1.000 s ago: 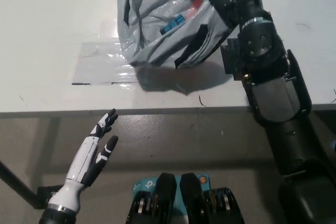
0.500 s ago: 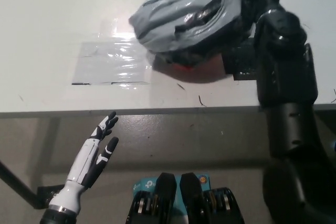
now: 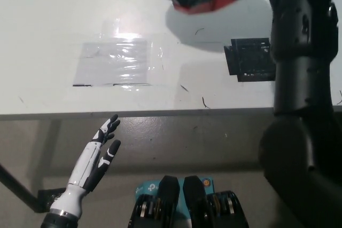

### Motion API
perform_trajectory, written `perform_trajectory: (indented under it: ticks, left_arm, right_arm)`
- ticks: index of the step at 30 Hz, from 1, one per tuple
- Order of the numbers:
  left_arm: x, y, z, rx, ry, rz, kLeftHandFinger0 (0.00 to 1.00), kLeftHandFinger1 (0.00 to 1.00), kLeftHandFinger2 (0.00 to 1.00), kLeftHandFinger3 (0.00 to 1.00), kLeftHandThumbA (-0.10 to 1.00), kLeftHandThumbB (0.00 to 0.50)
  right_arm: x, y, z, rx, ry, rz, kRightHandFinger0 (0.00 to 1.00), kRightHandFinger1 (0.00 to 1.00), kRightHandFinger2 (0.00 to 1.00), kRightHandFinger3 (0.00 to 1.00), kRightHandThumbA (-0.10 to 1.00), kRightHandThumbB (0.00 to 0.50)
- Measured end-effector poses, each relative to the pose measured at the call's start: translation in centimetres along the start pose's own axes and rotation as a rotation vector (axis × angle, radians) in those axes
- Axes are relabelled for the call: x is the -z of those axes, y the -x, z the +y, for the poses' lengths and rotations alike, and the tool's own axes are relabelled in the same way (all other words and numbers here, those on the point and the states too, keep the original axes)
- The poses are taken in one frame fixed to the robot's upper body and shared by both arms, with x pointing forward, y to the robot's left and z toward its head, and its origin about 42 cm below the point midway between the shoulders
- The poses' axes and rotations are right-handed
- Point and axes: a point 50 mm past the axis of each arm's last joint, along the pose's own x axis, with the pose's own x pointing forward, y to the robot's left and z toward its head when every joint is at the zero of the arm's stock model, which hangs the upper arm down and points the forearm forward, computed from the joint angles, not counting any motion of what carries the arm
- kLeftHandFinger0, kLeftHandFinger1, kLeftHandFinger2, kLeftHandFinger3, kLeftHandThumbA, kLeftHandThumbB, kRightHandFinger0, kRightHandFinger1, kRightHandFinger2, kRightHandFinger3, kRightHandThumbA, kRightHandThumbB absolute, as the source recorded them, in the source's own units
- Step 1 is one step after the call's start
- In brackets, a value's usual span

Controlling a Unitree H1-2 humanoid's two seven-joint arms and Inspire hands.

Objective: Use the right hand to pick up a rubix's cube and place it into a plastic bag and lift the bag

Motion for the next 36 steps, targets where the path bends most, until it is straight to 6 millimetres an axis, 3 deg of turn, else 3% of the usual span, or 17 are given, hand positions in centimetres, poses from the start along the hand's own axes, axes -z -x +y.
perform_trajectory:
  ticks: [5,11,16,18,19,20,21,23,24,25,26,28,29,30,33,35,36]
  left_arm:
    - [0.0,0.0,0.0,0.000,0.000,0.000,0.94,0.95,0.99,1.00,1.00,0.019]
    - [0.0,0.0,0.0,0.001,0.000,0.000,0.91,0.92,0.96,1.00,1.00,0.021]
    - [-0.1,0.0,-0.1,0.003,0.001,-0.002,0.90,0.89,0.94,1.00,0.98,0.019]
    - [-0.2,0.0,-0.1,0.006,0.002,-0.006,0.88,0.88,0.93,1.00,0.97,0.022]
    - [-0.2,0.0,-0.2,0.008,0.003,-0.008,0.88,0.88,0.92,1.00,0.97,0.022]
    - [-0.3,0.0,-0.3,0.014,0.004,-0.012,0.88,0.88,0.92,1.00,0.96,0.024]
    - [-0.4,0.0,-0.3,0.016,0.004,-0.013,0.87,0.87,0.91,1.00,0.96,0.032]
    - [-0.4,0.1,-0.5,0.023,0.005,-0.015,0.87,0.86,0.90,1.00,0.96,0.028]
    - [-0.4,0.2,-0.5,0.025,0.006,-0.015,0.87,0.85,0.89,1.00,0.95,0.024]
    - [-0.5,0.4,-0.6,0.026,0.006,-0.016,0.86,0.85,0.89,1.00,0.94,0.029]
    - [-0.5,0.5,-0.6,0.027,0.007,-0.017,0.86,0.85,0.89,1.00,0.94,0.030]
    - [-0.5,0.8,-0.7,0.029,0.009,-0.014,0.86,0.85,0.89,1.00,0.94,0.036]
    - [-0.5,0.8,-0.7,0.029,0.010,-0.014,0.87,0.86,0.90,1.00,0.94,0.039]
    - [-0.4,1.0,-0.8,0.032,0.012,-0.010,0.87,0.87,0.91,1.00,0.94,0.041]
    - [-0.2,1.4,-0.9,0.037,0.017,-0.002,0.88,0.87,0.91,1.00,0.95,0.048]
    - [-0.2,1.5,-1.0,0.040,0.018,0.000,0.87,0.85,0.88,1.00,0.95,0.044]
    - [-0.2,1.5,-1.0,0.040,0.018,0.001,0.87,0.84,0.88,1.00,0.95,0.044]
  right_arm:
    - [-2.0,0.0,2.5,-0.048,-0.070,-0.024,0.00,0.14,0.75,1.00,-0.10,0.066]
    - [-4.5,0.9,6.4,-0.133,-0.145,-0.068,0.00,0.14,0.77,1.00,-0.10,0.065]
    - [-6.4,2.6,10.2,-0.231,-0.196,-0.124,0.00,0.25,0.91,1.00,-0.10,0.061]
    - [-6.9,3.4,11.9,-0.276,-0.202,-0.139,0.00,0.32,0.94,0.55,-0.10,0.072]
    - [-7.0,3.7,12.7,-0.296,-0.202,-0.144,0.00,0.35,0.97,0.53,-0.10,0.073]
    - [-6.6,4.1,13.7,-0.321,-0.195,-0.139,0.00,0.36,0.95,0.63,-0.10,0.073]
    - [-6.4,4.2,13.9,-0.327,-0.192,-0.136,0.00,0.36,0.95,0.87,-0.10,0.073]
    - [-4.9,4.3,14.3,-0.335,-0.185,-0.107,0.00,0.36,0.94,0.75,-0.10,0.076]
    - [-4.1,4.3,14.2,-0.332,-0.184,-0.092,0.00,0.35,0.94,1.00,-0.10,0.065]
    - [-2.2,4.1,13.9,-0.320,-0.179,-0.052,0.00,0.35,0.95,1.00,-0.10,0.072]
    - [-1.3,3.9,13.5,-0.311,-0.174,-0.031,0.00,0.35,0.96,0.97,-0.10,0.073]
    - [1.6,3.6,12.2,-0.279,-0.164,0.028,0.00,0.34,0.94,0.76,-0.10,0.080]
    - [1.8,3.6,12.1,-0.277,-0.164,0.032,0.00,0.34,0.92,0.79,-0.10,0.080]
    - [4.1,3.5,11.0,-0.250,-0.160,0.075,0.00,0.33,0.92,1.00,-0.10,0.098]
    - [8.1,3.4,8.8,-0.197,-0.148,0.146,0.00,0.32,0.91,1.00,-0.10,0.101]
    - [10.3,3.4,7.6,-0.167,-0.144,0.184,0.00,0.38,0.90,0.83,-0.10,0.120]
    - [11.1,3.4,7.2,-0.156,-0.140,0.198,0.00,0.39,0.90,0.84,-0.10,0.121]
